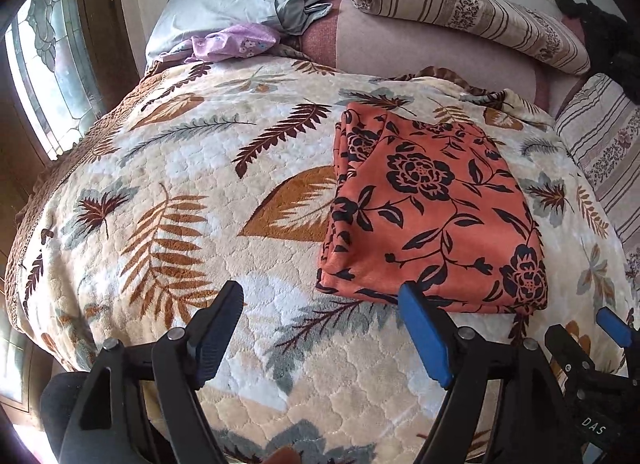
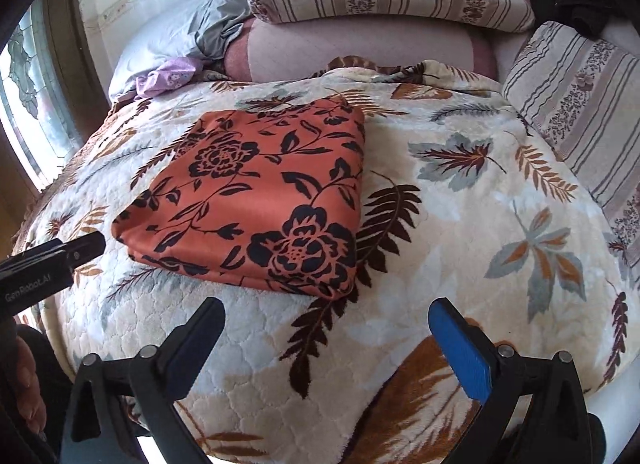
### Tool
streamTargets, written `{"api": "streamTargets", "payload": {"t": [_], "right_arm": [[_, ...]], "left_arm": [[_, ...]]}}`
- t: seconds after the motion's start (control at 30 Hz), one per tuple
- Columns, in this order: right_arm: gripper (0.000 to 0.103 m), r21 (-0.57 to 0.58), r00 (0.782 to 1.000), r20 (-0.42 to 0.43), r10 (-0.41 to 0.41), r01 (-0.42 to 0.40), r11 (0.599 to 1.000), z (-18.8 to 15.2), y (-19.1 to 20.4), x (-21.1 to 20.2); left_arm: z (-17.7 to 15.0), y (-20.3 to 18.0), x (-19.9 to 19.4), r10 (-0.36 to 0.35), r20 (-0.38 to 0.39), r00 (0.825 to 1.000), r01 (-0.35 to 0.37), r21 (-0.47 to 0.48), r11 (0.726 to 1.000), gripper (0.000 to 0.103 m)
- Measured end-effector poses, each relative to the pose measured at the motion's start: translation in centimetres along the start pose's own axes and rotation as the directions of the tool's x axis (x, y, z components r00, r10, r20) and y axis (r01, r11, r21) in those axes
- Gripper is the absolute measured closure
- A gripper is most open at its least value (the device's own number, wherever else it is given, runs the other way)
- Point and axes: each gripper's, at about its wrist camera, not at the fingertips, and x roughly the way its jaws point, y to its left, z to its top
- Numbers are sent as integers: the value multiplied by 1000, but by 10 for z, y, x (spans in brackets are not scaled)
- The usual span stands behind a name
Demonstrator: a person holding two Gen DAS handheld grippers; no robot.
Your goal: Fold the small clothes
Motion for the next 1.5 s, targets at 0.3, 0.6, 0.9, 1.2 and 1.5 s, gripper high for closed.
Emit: {"api": "streamTargets", "payload": {"t": [0.3,0.6,0.9,1.2,1.5], "right_arm": [[0,7,999,-13,-52,52,999,7,3,-8],[0,-4,998,-7,-67,67,998,14,8,-19],[0,-17,997,-9,-74,74,997,14,13,-23],[0,-24,997,-9,-71,71,997,16,17,-22],[0,-22,998,-13,-68,68,997,17,16,-20]], "left_arm": [[9,-6,-19,-34,33,999,34,19,999,13],[13,-15,-35,-28,93,995,24,53,998,6],[18,-12,-42,-47,123,991,44,30,999,6],[18,-15,-40,-64,104,993,59,45,997,6],[22,-20,-40,-74,105,992,67,62,996,6]]}}
